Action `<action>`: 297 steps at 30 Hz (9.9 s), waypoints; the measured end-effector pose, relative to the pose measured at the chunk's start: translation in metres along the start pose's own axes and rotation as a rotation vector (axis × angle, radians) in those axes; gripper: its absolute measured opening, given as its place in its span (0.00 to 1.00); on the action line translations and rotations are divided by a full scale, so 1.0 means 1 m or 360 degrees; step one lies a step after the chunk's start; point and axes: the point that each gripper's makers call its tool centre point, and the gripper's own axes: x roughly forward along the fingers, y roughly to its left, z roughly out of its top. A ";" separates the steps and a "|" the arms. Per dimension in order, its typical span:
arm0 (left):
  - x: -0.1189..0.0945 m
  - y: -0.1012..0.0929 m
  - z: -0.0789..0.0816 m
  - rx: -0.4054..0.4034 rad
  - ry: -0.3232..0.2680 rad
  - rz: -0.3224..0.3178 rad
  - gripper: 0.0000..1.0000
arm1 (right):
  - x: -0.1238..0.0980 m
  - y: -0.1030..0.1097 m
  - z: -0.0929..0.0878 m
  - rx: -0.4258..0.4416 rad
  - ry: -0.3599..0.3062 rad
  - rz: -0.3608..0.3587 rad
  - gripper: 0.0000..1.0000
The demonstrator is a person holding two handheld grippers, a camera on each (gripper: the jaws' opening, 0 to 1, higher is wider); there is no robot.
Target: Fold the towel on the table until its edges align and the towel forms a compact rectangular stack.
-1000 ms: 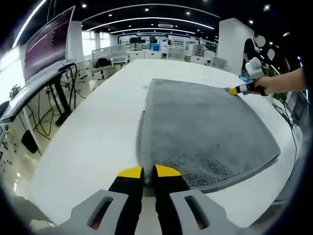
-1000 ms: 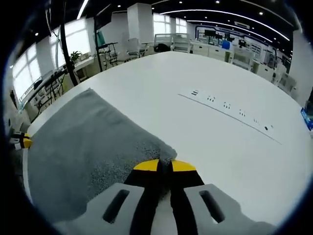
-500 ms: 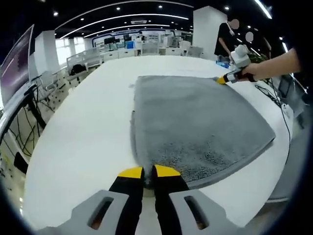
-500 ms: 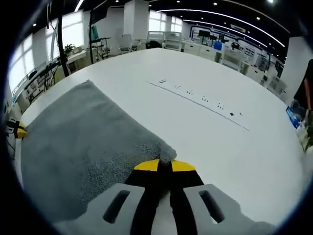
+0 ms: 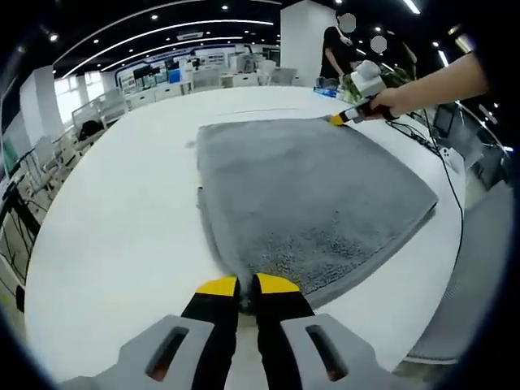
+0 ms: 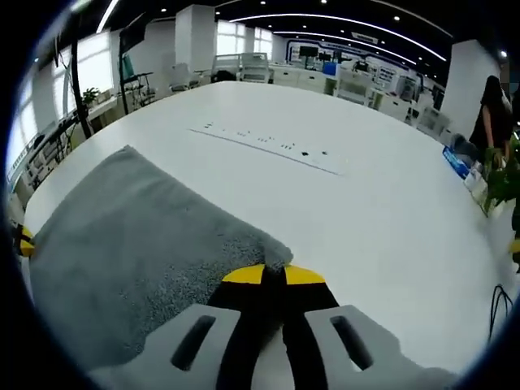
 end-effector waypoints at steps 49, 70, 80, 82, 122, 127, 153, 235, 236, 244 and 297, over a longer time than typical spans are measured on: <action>0.030 -0.127 0.067 0.0228 -0.0022 -0.0169 0.28 | -0.017 -0.087 -0.006 0.0238 -0.0114 0.0072 0.19; 0.059 -0.317 0.132 0.0692 -0.0130 -0.0767 0.33 | -0.065 -0.103 -0.004 0.0437 -0.0274 0.0122 0.27; 0.067 -0.381 0.130 0.0832 -0.0100 -0.1009 0.24 | -0.062 -0.107 -0.012 0.0490 -0.0285 0.0134 0.27; 0.067 -0.390 0.129 0.0850 -0.0092 -0.1041 0.23 | -0.059 -0.107 -0.014 0.0494 -0.0284 0.0143 0.27; 0.093 -0.419 0.117 0.0941 -0.0108 -0.1017 0.07 | -0.003 -0.109 -0.014 0.0555 -0.0336 0.0195 0.06; 0.094 -0.419 0.118 0.1012 -0.0153 -0.0999 0.05 | 0.000 -0.107 -0.015 0.0215 -0.0338 0.0242 0.03; 0.067 -0.392 0.144 0.0755 -0.0275 -0.1014 0.01 | -0.020 -0.100 0.015 0.0625 -0.0387 0.0306 0.01; -0.058 -0.157 0.119 -0.0241 -0.0463 -0.0539 0.02 | -0.033 0.091 0.177 0.0693 -0.0539 0.0492 0.01; -0.059 -0.155 0.118 -0.0250 -0.0463 -0.0539 0.02 | -0.033 0.094 0.178 0.0695 -0.0546 0.0495 0.01; -0.062 -0.134 0.111 -0.0298 -0.0469 -0.0554 0.02 | -0.023 0.115 0.187 0.0672 -0.0556 0.0481 0.01; 0.003 -0.070 0.030 -0.0584 -0.0188 -0.0405 0.28 | 0.060 0.146 0.127 0.0248 -0.0310 0.0380 0.24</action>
